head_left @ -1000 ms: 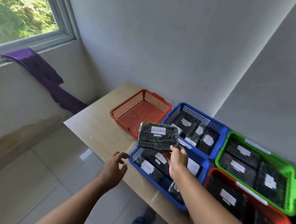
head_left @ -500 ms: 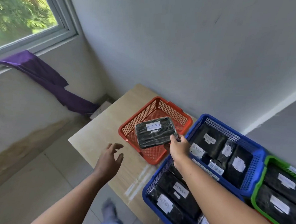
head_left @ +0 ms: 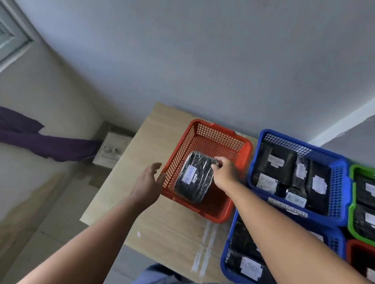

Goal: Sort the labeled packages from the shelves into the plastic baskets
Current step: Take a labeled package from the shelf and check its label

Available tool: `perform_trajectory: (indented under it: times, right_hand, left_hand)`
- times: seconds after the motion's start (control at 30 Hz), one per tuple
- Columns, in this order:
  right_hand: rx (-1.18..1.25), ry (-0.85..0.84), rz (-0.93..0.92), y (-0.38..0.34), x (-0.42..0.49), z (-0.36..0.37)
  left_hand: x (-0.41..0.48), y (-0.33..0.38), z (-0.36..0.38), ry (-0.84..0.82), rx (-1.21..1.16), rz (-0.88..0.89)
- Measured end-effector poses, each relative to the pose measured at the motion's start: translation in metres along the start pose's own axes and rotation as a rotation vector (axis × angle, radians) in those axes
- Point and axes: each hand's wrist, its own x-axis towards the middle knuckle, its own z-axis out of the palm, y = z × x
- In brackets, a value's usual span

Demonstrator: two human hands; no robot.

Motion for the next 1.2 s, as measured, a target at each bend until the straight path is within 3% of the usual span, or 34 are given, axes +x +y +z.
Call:
perform_trajectory:
  times: [0.2, 0.5, 1.07, 1.2]
  right_hand:
    - [0.016, 0.03, 0.068, 0.001, 0.014, 0.035]
    - [0.062, 0.074, 0.233, 0.017, -0.018, 0.087]
    - [0.062, 0.095, 0.174, 0.024, -0.025, 0.115]
    - [0.047, 0.178, 0.122, 0.019, -0.036, 0.102]
  left_hand:
    - [0.038, 0.002, 0.002, -0.173, -0.196, -0.031]
    - [0.058, -0.001, 0.002, -0.249, -0.291, -0.053]
    - [0.063, -0.006, 0.002, -0.269, -0.287, -0.096]
    - [0.055, 0.004, -0.001, -0.1, -0.136, -0.021]
